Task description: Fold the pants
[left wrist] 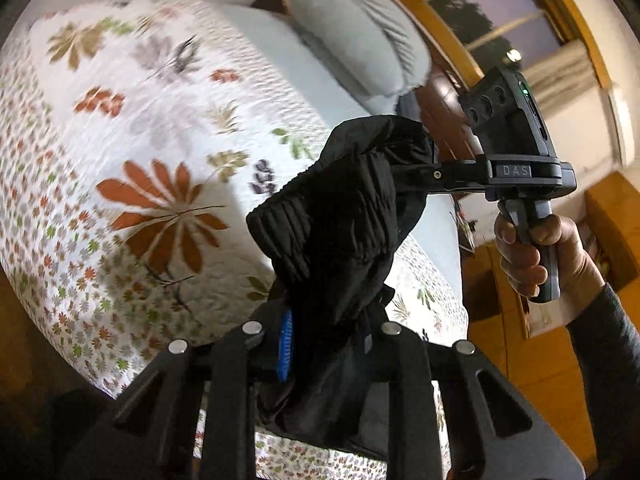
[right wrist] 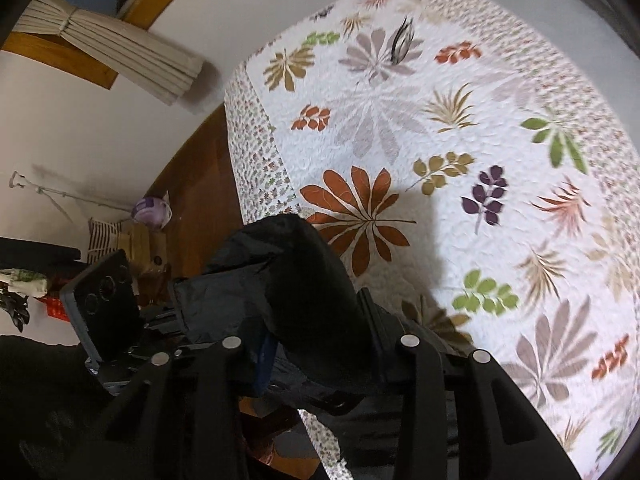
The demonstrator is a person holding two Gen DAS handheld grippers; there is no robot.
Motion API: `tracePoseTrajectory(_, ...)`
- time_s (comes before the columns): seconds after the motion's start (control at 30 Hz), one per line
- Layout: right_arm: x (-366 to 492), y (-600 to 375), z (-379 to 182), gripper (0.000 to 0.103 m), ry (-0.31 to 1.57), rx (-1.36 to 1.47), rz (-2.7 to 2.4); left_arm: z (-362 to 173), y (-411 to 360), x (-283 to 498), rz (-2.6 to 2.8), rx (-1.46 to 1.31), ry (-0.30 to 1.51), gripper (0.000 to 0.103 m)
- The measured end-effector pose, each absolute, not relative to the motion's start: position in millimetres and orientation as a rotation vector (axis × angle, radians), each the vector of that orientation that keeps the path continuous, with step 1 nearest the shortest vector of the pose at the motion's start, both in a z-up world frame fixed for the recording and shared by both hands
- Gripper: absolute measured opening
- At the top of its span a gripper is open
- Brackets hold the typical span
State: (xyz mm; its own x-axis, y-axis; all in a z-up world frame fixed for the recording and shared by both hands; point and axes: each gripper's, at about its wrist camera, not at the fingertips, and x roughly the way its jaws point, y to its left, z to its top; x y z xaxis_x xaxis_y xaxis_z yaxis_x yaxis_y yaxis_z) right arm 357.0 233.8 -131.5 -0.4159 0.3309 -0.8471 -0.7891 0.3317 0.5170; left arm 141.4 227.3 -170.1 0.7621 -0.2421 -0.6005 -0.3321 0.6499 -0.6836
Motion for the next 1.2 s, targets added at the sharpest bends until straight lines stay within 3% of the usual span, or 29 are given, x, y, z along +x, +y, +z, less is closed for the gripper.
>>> tracePoseTrajectory(0.47, 349.7, 142.8, -68.2, 0.038, 1.405, -0.352, 1.292, -107.6, 147.0, 134.3, -0.035, -0.657, 0.706, 0.021)
tracePoseTrajectory(1.2, 353.6, 4.6, -54.1, 0.038, 1.279, -0.164, 1.246, -70.3, 40.7, 152.5, -0.144, -0.374, 0.736, 0.021)
